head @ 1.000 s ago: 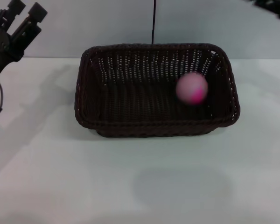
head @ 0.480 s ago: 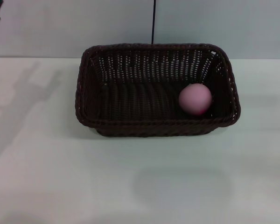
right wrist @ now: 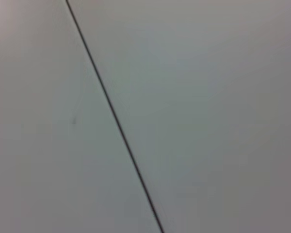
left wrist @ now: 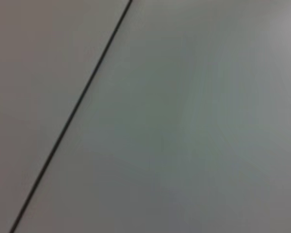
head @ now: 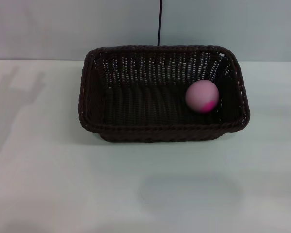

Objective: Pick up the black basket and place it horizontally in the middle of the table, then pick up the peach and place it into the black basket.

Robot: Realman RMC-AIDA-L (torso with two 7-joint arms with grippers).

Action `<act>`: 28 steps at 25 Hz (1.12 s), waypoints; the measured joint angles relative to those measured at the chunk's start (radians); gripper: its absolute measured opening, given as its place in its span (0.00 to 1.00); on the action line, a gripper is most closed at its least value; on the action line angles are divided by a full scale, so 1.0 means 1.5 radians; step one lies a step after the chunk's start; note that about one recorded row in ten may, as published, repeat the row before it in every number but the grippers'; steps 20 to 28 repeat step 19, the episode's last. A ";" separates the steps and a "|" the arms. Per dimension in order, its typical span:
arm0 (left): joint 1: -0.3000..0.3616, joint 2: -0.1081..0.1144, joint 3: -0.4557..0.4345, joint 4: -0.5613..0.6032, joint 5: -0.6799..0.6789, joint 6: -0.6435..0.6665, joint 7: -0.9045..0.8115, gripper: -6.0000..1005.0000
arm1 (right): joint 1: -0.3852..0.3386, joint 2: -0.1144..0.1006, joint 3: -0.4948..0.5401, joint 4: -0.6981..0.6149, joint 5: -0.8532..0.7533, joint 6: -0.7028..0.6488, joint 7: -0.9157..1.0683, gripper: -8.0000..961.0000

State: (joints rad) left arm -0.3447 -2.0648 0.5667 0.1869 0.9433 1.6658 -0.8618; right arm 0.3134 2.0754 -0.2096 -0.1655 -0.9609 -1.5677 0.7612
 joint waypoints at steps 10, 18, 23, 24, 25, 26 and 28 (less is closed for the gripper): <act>-0.001 0.001 -0.015 -0.011 0.000 -0.001 0.005 0.84 | 0.010 0.000 0.019 0.009 0.001 0.015 -0.013 0.57; -0.001 0.001 -0.019 -0.011 0.000 0.000 0.005 0.84 | 0.011 0.000 0.032 0.020 0.007 0.016 -0.013 0.57; -0.002 0.001 -0.019 -0.011 0.000 0.001 0.005 0.84 | 0.012 0.000 0.043 0.024 0.008 0.020 -0.013 0.57; -0.002 0.001 -0.019 -0.011 0.000 0.001 0.005 0.84 | 0.012 0.000 0.043 0.024 0.008 0.020 -0.013 0.57; -0.002 0.001 -0.019 -0.011 0.000 0.001 0.005 0.84 | 0.012 0.000 0.043 0.024 0.008 0.020 -0.013 0.57; -0.002 0.001 -0.019 -0.011 0.000 0.001 0.005 0.84 | 0.012 0.000 0.043 0.024 0.008 0.020 -0.013 0.57; -0.002 0.001 -0.019 -0.011 0.000 0.001 0.005 0.84 | 0.012 0.000 0.043 0.024 0.008 0.020 -0.013 0.57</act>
